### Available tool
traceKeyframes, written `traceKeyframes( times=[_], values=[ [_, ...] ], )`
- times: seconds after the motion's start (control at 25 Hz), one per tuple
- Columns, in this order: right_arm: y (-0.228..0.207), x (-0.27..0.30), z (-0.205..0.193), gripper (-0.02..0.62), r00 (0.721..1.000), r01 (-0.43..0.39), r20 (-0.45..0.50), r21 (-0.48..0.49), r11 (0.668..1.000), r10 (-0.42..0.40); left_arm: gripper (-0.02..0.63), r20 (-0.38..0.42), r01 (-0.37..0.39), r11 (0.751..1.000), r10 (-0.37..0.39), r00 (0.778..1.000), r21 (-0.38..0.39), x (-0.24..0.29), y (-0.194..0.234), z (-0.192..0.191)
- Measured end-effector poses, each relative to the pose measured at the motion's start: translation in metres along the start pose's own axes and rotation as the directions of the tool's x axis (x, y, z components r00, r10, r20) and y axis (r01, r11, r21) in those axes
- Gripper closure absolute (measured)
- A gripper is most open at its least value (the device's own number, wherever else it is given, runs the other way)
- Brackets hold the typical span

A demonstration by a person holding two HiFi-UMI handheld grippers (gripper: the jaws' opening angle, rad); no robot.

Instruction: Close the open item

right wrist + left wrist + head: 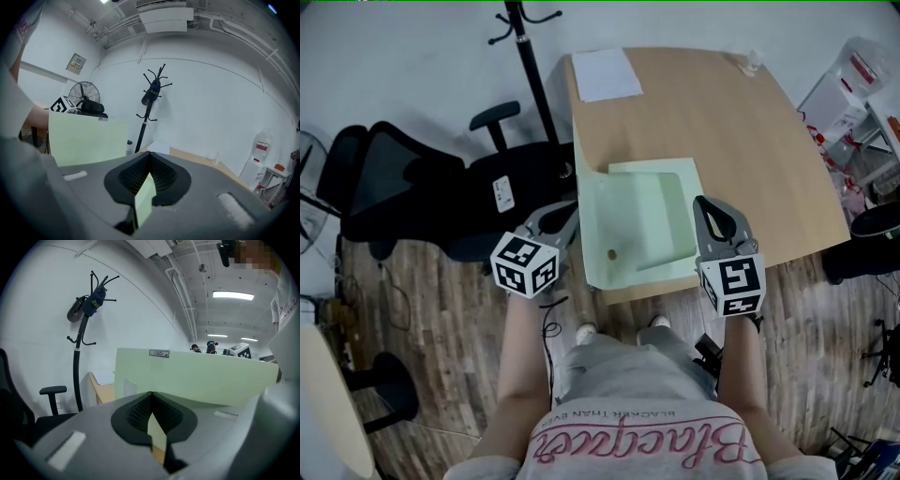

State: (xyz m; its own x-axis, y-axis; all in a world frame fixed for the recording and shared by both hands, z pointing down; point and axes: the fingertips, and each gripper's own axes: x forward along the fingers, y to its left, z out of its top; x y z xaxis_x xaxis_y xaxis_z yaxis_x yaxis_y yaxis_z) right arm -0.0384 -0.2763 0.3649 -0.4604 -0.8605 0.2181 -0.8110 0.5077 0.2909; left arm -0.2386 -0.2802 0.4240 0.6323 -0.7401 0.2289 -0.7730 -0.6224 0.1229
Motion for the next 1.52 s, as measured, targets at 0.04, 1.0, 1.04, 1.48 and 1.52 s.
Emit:
traceKeyframes(
  times=[0.04,1.0,1.04,1.48,1.52],
  values=[
    [-0.004,-0.001,-0.001,0.592,1.000,-0.002,0.003,-0.001,1.000,0.002,0.589,0.000,0.000,1.000,0.000,1.000,0.004,0.003,-0.003,0.002],
    [-0.082,-0.022,-0.040,0.592,1.000,-0.001,0.020,0.046,0.999,0.000,0.588,-0.147,0.042,0.987,-0.020,0.989,0.155,0.100,-0.072,0.011],
    [-0.084,-0.022,-0.041,0.592,1.000,-0.002,0.019,0.048,0.999,0.001,0.588,-0.166,0.051,0.985,-0.023,0.986,0.163,0.105,-0.075,0.009],
    [-0.106,-0.024,-0.058,0.592,1.000,-0.009,0.015,0.064,0.998,0.008,0.588,-0.330,0.135,0.975,-0.070,0.941,0.177,0.146,-0.104,-0.019],
    [-0.107,-0.025,-0.059,0.592,1.000,-0.010,0.013,0.065,0.998,0.010,0.588,-0.338,0.135,0.975,-0.068,0.939,0.178,0.148,-0.107,-0.021]
  ],
)
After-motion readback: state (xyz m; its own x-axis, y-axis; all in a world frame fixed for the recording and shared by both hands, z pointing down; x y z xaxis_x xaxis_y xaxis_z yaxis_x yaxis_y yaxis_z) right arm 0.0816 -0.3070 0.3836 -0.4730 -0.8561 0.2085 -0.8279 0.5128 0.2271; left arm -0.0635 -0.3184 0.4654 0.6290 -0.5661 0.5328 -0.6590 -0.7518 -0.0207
